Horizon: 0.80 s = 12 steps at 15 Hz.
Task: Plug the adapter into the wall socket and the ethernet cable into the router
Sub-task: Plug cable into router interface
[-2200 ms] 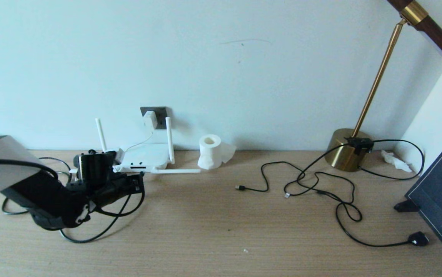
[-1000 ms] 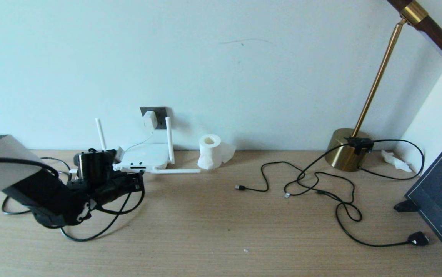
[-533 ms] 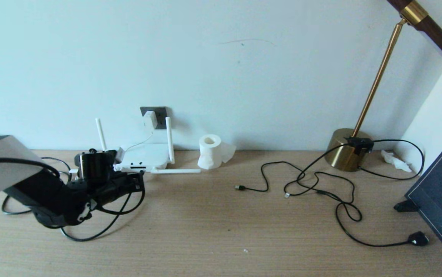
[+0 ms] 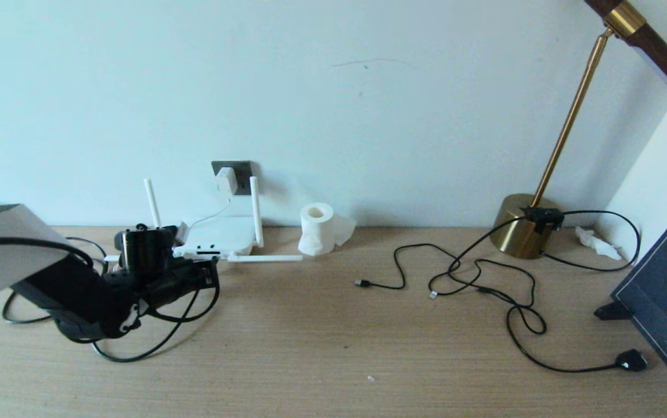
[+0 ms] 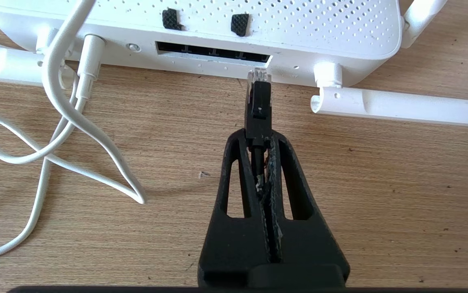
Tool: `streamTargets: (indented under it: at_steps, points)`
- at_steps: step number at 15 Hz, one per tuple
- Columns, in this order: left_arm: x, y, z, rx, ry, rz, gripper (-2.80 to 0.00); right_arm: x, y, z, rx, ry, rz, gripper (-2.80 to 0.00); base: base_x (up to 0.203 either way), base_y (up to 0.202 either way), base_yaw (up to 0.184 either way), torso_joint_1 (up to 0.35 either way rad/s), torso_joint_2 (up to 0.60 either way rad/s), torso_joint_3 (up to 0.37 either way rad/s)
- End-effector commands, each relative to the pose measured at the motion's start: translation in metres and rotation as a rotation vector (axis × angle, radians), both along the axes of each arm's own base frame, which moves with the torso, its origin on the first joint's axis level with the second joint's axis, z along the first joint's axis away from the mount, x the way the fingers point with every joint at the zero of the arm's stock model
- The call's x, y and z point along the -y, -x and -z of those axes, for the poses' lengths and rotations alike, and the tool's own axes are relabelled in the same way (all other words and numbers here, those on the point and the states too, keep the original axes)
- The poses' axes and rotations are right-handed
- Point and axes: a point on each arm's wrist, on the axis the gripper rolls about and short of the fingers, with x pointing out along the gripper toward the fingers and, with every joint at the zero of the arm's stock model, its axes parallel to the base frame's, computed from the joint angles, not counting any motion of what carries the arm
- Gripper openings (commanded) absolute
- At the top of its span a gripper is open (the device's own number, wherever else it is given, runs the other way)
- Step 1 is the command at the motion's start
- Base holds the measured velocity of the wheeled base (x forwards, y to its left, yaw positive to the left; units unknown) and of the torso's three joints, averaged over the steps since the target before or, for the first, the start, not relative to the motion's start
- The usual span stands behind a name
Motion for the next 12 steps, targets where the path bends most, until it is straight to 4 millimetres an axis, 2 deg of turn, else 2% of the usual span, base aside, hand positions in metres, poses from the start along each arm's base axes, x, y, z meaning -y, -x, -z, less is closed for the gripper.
streamTargets:
  at_steps: [1, 12]
  points:
    - [-0.0004, -0.0005, -0.0006, 0.006, 0.001, -0.001, -2.8, 0.0, -0.0001, 0.0001, -0.003, 0.0, 0.0, -2.8, 0.0, 0.0, 0.0, 0.0, 0.0, 0.0]
    - [-0.0033, -0.0017, -0.0014, 0.004, 0.001, -0.009, -2.8, 0.0, -0.0001, 0.0001, -0.003, 0.0, 0.0, -2.8, 0.0, 0.0, 0.0, 0.0, 0.0, 0.0]
